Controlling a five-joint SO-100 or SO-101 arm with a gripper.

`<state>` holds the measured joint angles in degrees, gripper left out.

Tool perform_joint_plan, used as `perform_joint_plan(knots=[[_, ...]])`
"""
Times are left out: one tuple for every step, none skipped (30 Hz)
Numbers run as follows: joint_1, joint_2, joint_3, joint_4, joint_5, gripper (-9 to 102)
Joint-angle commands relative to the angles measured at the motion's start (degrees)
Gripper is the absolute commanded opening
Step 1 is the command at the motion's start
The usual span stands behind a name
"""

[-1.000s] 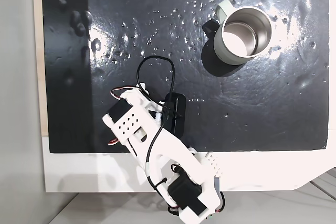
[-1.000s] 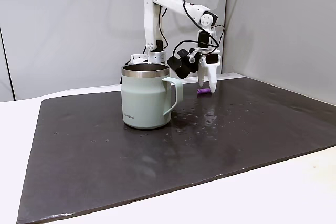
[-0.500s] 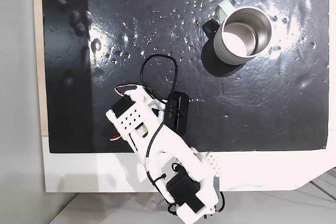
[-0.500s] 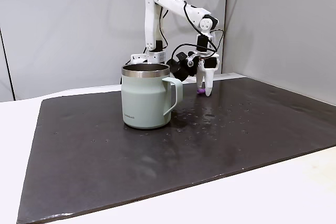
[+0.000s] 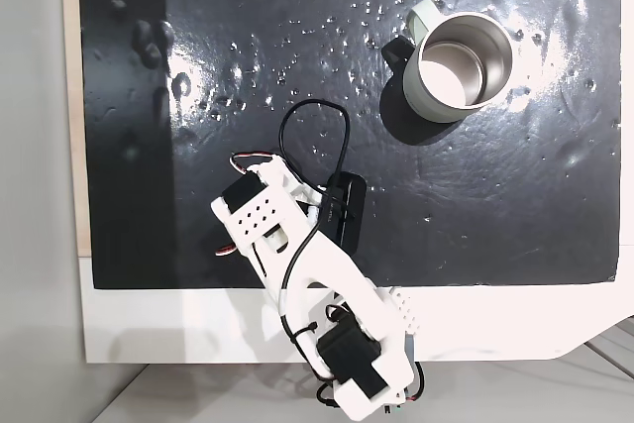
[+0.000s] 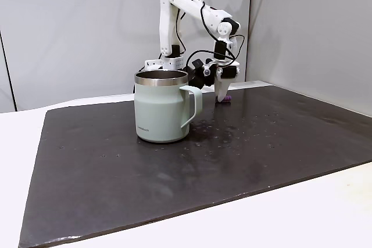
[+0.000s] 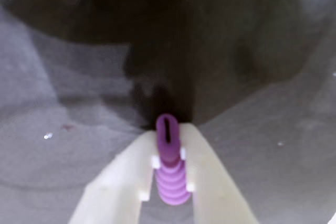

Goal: Grasp a pengrip and put it in the cup.

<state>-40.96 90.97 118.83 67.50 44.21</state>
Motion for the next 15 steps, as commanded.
perform_joint_plan(knots=[[0.53,4.31,-3.16,2.46,-1.23,0],[0.26,5.36,-4.66,4.31,-1.93,0],[-0.18,6.42,-6.06,5.89,-2.72,0],[-0.62,7.73,-7.47,7.56,-3.43,0],[-1.05,9.32,-8.61,8.96,-3.87,0],[-1.49,10.99,-9.58,10.28,-4.22,0],[-1.93,12.74,-10.46,11.51,-4.39,0],[-2.46,14.41,-11.43,12.83,-4.39,0],[-2.90,15.82,-12.66,14.41,-4.66,0],[-3.52,17.05,-13.89,16.00,-5.01,0],[-3.96,18.19,-15.21,17.40,-5.62,0],[-4.31,19.25,-16.61,18.72,-6.50,0],[-4.48,20.13,-18.19,19.86,-7.56,0],[-4.57,20.83,-20.04,21.09,-8.70,0],[-4.57,21.45,-21.97,22.24,-9.84,0]])
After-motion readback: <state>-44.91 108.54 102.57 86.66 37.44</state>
